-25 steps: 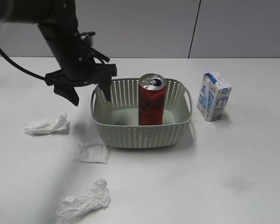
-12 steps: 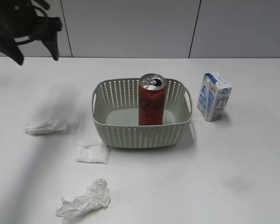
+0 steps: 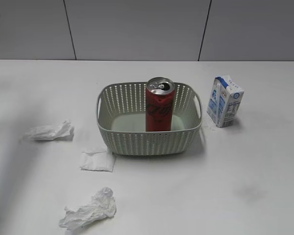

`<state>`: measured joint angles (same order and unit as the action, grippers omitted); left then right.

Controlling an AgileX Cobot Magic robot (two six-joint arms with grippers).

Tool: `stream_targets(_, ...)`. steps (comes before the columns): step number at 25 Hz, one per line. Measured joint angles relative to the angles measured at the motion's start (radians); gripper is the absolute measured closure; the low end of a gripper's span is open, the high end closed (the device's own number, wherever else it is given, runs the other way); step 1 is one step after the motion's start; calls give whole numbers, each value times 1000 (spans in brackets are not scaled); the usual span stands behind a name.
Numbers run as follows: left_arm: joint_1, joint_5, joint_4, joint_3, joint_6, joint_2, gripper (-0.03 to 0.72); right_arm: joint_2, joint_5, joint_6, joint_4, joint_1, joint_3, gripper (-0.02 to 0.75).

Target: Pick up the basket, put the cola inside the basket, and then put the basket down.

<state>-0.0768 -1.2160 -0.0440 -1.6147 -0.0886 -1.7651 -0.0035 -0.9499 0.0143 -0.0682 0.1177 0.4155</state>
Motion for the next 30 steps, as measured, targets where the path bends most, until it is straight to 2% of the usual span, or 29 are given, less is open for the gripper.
stream_targets(7, 0, 1, 44, 293, 52, 206, 71, 0, 1, 0, 0, 0, 0, 147)
stream_targets(11, 0, 58, 57, 492, 59, 356, 77, 0, 1, 1, 0, 0, 0, 147)
stream_targets(19, 0, 157, 59, 809, 62, 681, 91, 0, 2, 1, 0, 0, 0, 147)
stream_targets(26, 0, 208, 67, 1015, 62, 964, 97, 0, 2, 2, 0, 0, 0, 147)
stream_targets(30, 0, 205, 68, 1077, 62, 1111, 98, 0, 2, 2, 0, 0, 0, 147)
